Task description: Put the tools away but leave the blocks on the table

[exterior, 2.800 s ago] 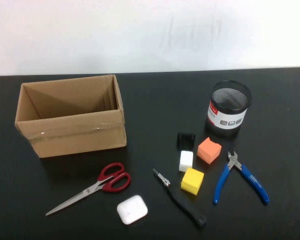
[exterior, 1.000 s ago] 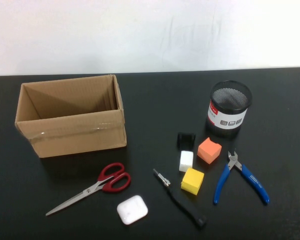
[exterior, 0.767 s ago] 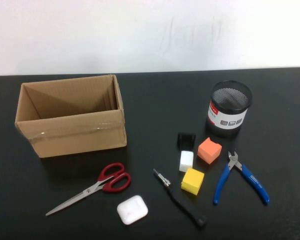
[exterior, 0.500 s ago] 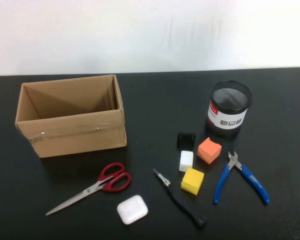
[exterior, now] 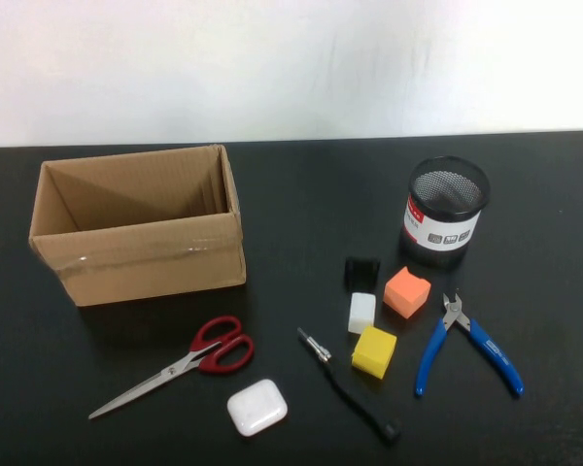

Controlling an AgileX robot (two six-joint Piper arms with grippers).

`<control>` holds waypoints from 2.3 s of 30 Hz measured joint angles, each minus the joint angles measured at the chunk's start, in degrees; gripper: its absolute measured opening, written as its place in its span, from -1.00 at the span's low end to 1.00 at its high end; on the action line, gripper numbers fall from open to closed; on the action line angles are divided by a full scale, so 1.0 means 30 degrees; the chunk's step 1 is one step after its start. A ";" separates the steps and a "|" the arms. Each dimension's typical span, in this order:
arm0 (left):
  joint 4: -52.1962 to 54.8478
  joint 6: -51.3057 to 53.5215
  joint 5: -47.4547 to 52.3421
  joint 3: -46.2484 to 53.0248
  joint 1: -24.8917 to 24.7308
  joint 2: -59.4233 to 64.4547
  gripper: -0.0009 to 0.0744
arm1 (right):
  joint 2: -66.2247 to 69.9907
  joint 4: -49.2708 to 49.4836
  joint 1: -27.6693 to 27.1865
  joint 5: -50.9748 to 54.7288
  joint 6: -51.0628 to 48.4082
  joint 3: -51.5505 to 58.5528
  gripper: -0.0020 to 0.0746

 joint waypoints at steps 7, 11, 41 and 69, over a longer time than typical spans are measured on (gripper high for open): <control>0.0000 0.0000 0.0000 0.0000 0.0000 0.0000 -0.99 | 0.2718 0.2526 0.0000 0.2186 -0.0570 -0.0041 -0.97; 0.0000 0.0000 0.0000 0.0000 0.0000 0.0000 -0.99 | 0.4583 0.2889 0.0658 0.2772 -0.0845 -0.0041 -0.97; 0.0000 0.0000 0.0000 0.0000 0.0000 0.0000 -0.99 | 1.3461 -0.5387 0.7344 1.1452 -0.1499 -0.3208 -0.48; 0.0000 0.0000 0.0000 0.0000 0.0000 0.0000 -0.99 | 2.0837 -0.3435 0.7393 0.6822 -0.6570 -0.1287 0.08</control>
